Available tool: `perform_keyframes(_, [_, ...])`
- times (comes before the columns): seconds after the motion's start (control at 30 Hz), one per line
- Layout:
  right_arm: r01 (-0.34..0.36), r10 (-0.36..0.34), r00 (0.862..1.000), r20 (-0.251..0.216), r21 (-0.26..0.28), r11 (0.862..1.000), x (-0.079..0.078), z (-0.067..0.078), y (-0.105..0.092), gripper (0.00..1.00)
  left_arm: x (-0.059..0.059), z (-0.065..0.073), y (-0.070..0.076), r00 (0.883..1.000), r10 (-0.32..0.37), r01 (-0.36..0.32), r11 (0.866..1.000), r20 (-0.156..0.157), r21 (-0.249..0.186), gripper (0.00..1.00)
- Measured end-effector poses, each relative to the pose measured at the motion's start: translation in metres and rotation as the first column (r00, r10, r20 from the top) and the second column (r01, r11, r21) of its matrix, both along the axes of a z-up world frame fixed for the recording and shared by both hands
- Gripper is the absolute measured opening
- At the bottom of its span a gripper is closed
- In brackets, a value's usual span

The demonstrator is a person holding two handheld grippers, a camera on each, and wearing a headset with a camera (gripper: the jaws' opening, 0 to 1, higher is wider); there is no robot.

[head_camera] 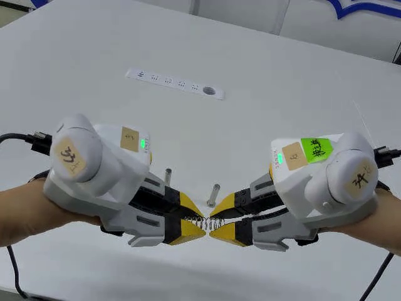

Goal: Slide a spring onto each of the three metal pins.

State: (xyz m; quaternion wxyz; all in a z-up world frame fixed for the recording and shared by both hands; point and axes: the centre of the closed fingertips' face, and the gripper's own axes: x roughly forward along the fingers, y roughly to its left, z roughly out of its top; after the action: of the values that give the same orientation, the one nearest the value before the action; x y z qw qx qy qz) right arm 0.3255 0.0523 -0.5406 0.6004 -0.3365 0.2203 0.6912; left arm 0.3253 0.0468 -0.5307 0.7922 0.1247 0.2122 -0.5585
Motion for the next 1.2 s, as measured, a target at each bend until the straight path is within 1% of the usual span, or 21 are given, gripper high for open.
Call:
perform_keyframes(0.1, [0.007, -0.007, 1.0, -0.002, 0.002, 1.0, 0.001, -0.001, -0.002, 0.12, 0.0, 0.001, -0.001, 1.0, -0.001, 0.001, 1.0, -0.002, -0.007, 0.1])
perform_keyframes(0.13, [0.015, -0.015, 1.0, -0.01, 0.014, 1.0, 0.001, 0.0, -0.002, 0.12, 0.0, 0.001, -0.001, 1.0, -0.001, 0.001, 1.0, -0.001, -0.006, 0.1])
perform_keyframes(0.27, [0.017, -0.017, 1.0, -0.023, 0.029, 0.999, 0.0, 0.004, -0.003, 0.11, 0.0, 0.002, -0.002, 1.0, -0.003, 0.003, 1.0, -0.003, -0.014, 0.1])
perform_keyframes(0.37, [0.025, -0.024, 0.999, -0.042, 0.042, 0.999, 0.0, 0.008, -0.003, 0.11, 0.0, 0.002, -0.002, 1.0, -0.003, 0.003, 1.0, -0.011, -0.019, 0.1])
perform_keyframes(0.5, [0.038, -0.033, 0.997, -0.064, 0.08, 0.996, 0.001, 0.018, -0.002, 0.11, 0.001, 0.003, -0.003, 1.0, 0.0, -0.001, 1.0, -0.006, -0.025, 0.11])
perform_keyframes(0.57, [0.032, -0.025, 0.997, -0.068, 0.106, 0.994, 0.0, 0.024, 0.0, 0.11, 0.001, 0.003, -0.003, 1.0, 0.0, 0.0, 1.0, -0.002, -0.025, 0.11])
perform_keyframes(0.6, [0.029, -0.021, 0.997, -0.071, 0.11, 0.993, -0.001, 0.026, 0.0, 0.11, 0.002, 0.004, -0.003, 1.0, 0.0, 0.0, 1.0, 0.002, -0.025, 0.11])
perform_keyframes(0.63, [0.026, -0.017, 0.997, -0.08, 0.108, 0.994, -0.003, 0.027, 0.0, 0.11, 0.001, 0.004, -0.004, 1.0, -0.006, 0.006, 1.0, 0.001, -0.028, 0.11])
perform_keyframes(0.67, [0.023, -0.015, 0.997, -0.077, 0.107, 0.994, -0.003, 0.027, 0.001, 0.1, 0.0, 0.004, -0.004, 1.0, -0.007, 0.007, 1.0, 0.002, -0.028, 0.11])
perform_keyframes(0.7, [0.023, -0.015, 0.997, -0.073, 0.105, 0.994, -0.003, 0.027, 0.001, 0.1, 0.001, 0.004, -0.004, 1.0, -0.006, 0.006, 1.0, 0.01, -0.025, 0.11])
perform_keyframes(0.83, [0.021, -0.012, 0.996, -0.084, 0.106, 0.994, -0.005, 0.028, 0.002, 0.1, 0.0, 0.001, -0.006, 1.0, -0.011, 0.011, 1.0, 0.018, -0.012, 0.11])
perform_keyframes(0.93, [0.018, -0.008, 0.996, -0.086, 0.116, 0.993, -0.006, 0.029, 0.005, 0.11, 0.0, 0.0, -0.005, 1.0, -0.008, 0.008, 1.0, 0.017, -0.009, 0.11])
perform_keyframes(1.07, [0.03, -0.011, 0.993, -0.115, 0.164, 0.986, -0.008, 0.037, 0.013, 0.11, 0.001, 0.001, -0.003, 1.0, 0.007, -0.006, 1.0, 0.011, -0.029, 0.11])
perform_keyframes(1.13, [0.032, -0.01, 0.993, -0.12, 0.176, 0.984, -0.008, 0.039, 0.016, 0.11, 0.001, 0.0, -0.003, 1.0, 0.008, -0.008, 1.0, 0.008, -0.03, 0.11])
perform_keyframes(1.2, [0.028, -0.008, 0.993, -0.116, 0.177, 0.984, -0.009, 0.04, 0.017, 0.11, 0.002, 0.0, -0.002, 1.0, 0.008, -0.008, 1.0, 0.009, -0.025, 0.11])
